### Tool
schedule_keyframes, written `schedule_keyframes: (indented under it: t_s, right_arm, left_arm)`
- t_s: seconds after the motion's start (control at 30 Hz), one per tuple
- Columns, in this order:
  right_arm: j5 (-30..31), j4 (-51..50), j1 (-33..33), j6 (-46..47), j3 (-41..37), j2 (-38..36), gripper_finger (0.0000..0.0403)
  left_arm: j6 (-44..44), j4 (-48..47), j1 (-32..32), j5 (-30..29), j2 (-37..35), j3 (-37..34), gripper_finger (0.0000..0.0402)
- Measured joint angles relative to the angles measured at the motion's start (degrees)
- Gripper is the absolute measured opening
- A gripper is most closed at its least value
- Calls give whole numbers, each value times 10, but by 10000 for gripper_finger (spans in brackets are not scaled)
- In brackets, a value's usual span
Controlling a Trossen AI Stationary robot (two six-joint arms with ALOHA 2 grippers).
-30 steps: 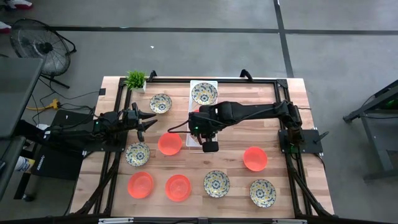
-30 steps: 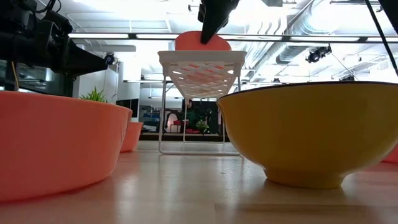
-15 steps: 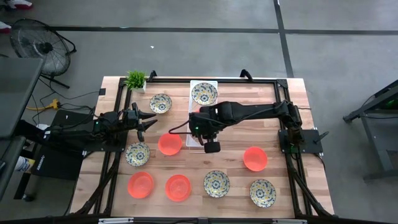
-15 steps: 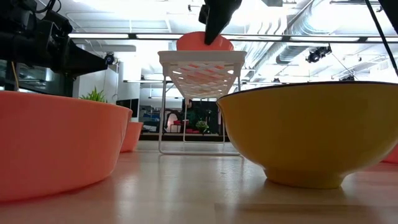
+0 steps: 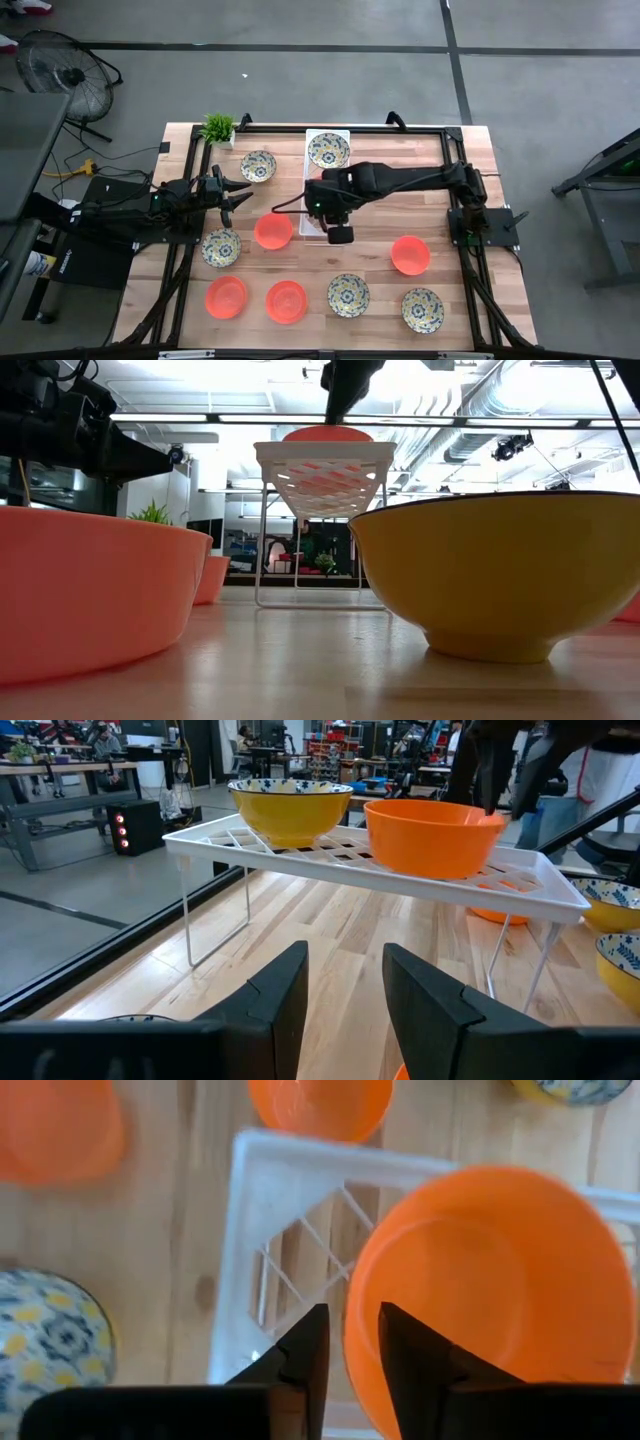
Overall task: Pick & Place Mini bowls
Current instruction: Stack the orange bowl on top of the orange bowl on the shelf
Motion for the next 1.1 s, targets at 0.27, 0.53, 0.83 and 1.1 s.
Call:
schedule_keyframes:
  t_s: [0.27, 0.53, 0.83, 1.1]
  right_arm:
    - [0, -12, 0, 38, 1, -48, 103]
    - [-1, -182, 2, 212, 0, -96, 120]
    - [22, -170, 44, 390, -168, -229, 119]
    - [-12, -32, 115, 618, -421, -376, 119]
  left_arm:
    - [0, 0, 0, 0, 0, 0, 129]
    - [0, 0, 0, 0, 0, 0, 129]
    - [0, 0, 0, 1, 0, 0, 129]
    - [0, 0, 0, 3, 0, 0, 129]
